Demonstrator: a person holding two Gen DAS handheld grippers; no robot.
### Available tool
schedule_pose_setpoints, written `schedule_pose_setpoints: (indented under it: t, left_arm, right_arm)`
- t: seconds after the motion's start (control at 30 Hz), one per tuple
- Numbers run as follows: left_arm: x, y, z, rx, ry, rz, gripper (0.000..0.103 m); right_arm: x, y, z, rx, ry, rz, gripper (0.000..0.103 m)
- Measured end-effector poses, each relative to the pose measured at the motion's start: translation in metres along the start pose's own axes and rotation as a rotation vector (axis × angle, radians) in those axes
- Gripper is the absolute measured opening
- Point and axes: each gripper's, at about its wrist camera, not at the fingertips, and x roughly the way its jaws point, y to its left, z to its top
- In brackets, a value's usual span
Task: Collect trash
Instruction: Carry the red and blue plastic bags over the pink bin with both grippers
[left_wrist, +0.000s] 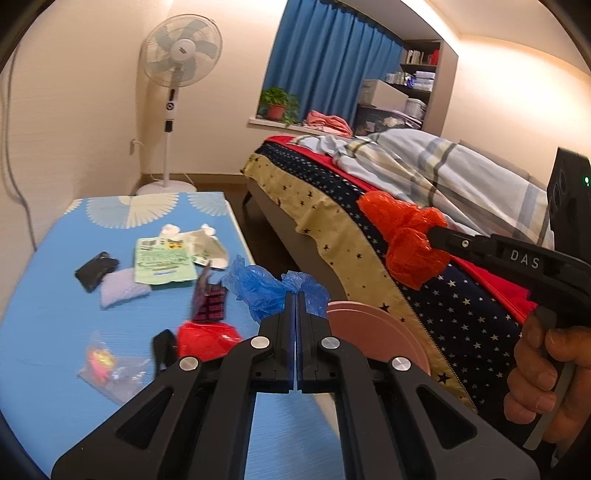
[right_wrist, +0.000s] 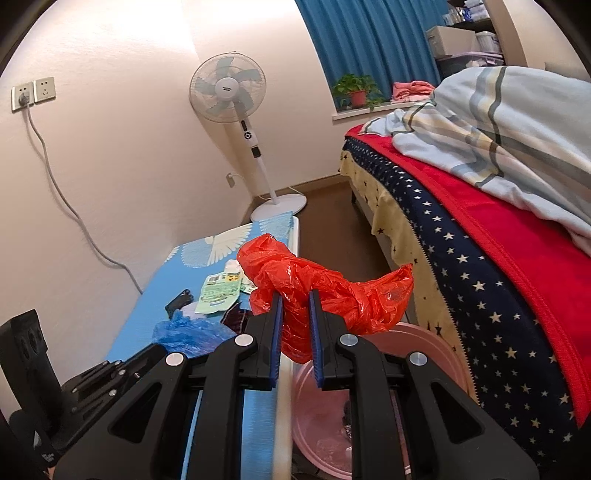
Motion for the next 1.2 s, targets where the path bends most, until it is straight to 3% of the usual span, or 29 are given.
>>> schedule_pose_setpoints:
  t: [0.6,1.2]
  left_arm:
    - [0.054,-0.043,-0.018,0.051,0.078,-0.085,0.000]
    - [0.077,-0.051,-0.028,0.050,0.125,-0.105,0.000]
  right_arm:
    - [0.005,-0.025,-0.007,0.014,0.033,-0.124,0.014]
    - [0.012,-0.029,-0.013,0.000,0.065,-0.191,0.014]
